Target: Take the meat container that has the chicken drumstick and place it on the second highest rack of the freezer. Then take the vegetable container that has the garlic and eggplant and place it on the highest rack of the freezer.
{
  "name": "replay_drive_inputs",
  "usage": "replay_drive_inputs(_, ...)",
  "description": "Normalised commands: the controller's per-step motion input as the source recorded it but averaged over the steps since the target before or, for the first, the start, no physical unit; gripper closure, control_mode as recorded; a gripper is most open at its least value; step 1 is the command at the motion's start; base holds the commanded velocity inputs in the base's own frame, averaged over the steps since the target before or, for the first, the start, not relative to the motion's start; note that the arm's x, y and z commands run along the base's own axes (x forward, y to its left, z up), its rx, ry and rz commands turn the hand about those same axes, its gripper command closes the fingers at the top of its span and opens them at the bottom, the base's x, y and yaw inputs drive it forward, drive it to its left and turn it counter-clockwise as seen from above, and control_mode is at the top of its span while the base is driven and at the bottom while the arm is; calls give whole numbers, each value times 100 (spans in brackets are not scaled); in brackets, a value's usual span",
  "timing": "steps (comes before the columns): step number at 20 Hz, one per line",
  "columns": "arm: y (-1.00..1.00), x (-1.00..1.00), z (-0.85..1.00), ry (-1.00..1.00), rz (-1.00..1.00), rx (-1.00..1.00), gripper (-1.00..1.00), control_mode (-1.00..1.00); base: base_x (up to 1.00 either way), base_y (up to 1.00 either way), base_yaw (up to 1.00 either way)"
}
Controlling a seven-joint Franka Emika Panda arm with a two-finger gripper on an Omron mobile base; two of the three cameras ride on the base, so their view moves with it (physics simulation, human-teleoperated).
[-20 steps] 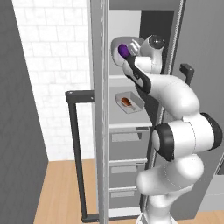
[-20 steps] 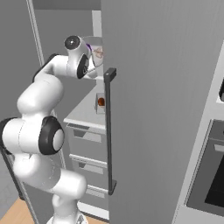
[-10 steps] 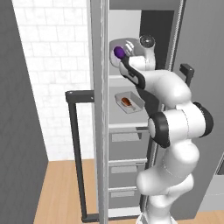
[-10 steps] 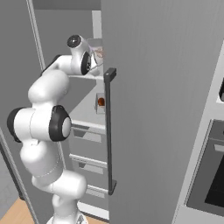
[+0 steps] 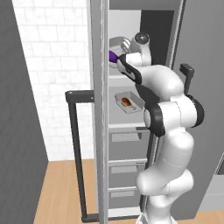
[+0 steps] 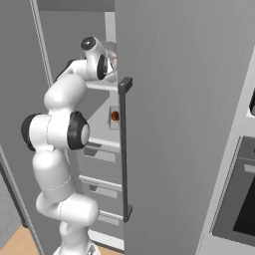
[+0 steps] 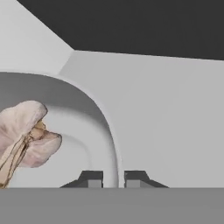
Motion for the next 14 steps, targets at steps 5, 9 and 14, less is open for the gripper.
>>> replay_drive_inputs(5,4,7,-8,0,-1,0,100,-100,0,0,0)
replay_drive_inputs(9,0,0,0,0,0,0,-100,-100,0,0,0)
replay_drive_inputs(14,0,0,0,0,0,0,-100,-100,0,0,0)
